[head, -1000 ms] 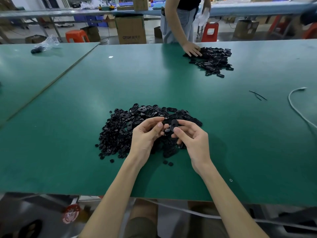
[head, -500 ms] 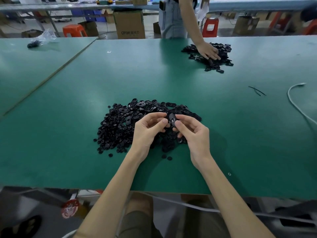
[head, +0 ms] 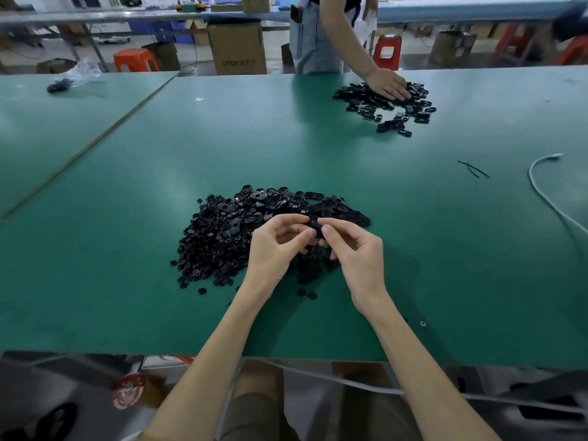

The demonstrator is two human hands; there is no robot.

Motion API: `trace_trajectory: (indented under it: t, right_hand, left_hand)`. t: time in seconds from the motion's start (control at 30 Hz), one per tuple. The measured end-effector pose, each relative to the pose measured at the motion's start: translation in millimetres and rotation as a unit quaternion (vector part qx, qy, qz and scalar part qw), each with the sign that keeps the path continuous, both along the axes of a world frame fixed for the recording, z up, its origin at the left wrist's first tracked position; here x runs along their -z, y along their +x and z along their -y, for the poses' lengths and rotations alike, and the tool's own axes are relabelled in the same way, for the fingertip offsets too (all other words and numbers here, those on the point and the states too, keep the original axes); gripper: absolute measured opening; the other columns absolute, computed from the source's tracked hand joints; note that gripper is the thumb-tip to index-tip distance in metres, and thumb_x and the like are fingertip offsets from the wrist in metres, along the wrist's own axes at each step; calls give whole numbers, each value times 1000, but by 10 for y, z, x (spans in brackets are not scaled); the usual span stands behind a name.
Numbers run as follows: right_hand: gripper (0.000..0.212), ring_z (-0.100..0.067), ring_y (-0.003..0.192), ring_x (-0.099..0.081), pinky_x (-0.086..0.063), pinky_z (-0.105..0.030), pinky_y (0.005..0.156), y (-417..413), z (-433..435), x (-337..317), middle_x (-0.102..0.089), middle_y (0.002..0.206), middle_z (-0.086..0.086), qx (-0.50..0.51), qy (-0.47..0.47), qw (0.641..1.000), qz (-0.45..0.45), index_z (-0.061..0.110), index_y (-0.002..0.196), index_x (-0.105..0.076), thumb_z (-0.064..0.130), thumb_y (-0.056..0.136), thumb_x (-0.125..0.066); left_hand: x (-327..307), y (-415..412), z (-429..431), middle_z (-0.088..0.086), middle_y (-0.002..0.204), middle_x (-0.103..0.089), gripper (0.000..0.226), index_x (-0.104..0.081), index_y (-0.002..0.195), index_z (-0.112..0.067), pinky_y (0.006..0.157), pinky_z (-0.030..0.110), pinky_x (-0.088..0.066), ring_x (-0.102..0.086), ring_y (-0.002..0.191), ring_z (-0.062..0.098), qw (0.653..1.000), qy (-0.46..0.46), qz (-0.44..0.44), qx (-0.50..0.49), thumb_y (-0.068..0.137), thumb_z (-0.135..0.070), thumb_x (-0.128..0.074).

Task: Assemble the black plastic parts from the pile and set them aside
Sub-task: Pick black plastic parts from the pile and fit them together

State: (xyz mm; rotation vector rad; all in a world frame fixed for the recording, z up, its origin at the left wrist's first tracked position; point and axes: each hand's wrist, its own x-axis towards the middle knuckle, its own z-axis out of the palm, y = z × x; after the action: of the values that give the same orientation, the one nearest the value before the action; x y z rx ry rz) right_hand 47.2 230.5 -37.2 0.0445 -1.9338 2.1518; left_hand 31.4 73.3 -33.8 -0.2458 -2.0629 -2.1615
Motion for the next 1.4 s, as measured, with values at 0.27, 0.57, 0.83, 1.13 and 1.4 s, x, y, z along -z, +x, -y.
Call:
trace_trajectory:
  t: [0.27,0.57,0.83,1.13,1.4]
  right_hand:
    - [11,-6,71,-68,-53,-21,64,-7,-5,10,-79,87,1,-7,14,1000,6,17,102,-82,13,96,-74]
    - [13,-15,77,-74,-58,-23,71,-11,-4,12,-81,89,-3,-25,10,1000,4,16,102,-82,10,98,-71]
    - [7,-15,71,-72,-56,-21,64,10,2,-31,-79,86,-8,-25,-43,999,13,9,101,-77,9,98,-72]
    - [10,-10,56,-68,-48,-14,51,67,19,-125,-75,69,-8,-22,-82,996,18,4,93,-71,13,94,-76]
    - [13,-11,56,-67,-48,-15,52,67,7,-136,-74,70,-11,-18,-77,996,29,2,92,-71,12,92,-78]
  left_hand:
    - [9,6,-4,8,90,-78,22,-71,107,-10,69,26,-60,-76,83,23,1000,-21,-5,-12,88,-9,-81]
    - [42,-22,13,0,82,-73,14,-73,101,-21,68,32,-59,-67,74,15,997,-79,-24,-11,90,-16,-80]
    - [5,-2,26,5,93,-78,16,-77,108,-15,65,19,-52,-70,75,13,998,-54,-7,34,92,-18,-77]
    - [-39,-2,67,14,93,-76,22,-77,107,-8,72,25,-56,-68,77,17,992,65,31,102,87,-17,-76]
    - [-44,3,69,14,97,-76,21,-78,108,-10,74,26,-57,-70,81,18,991,63,32,111,88,-16,-77]
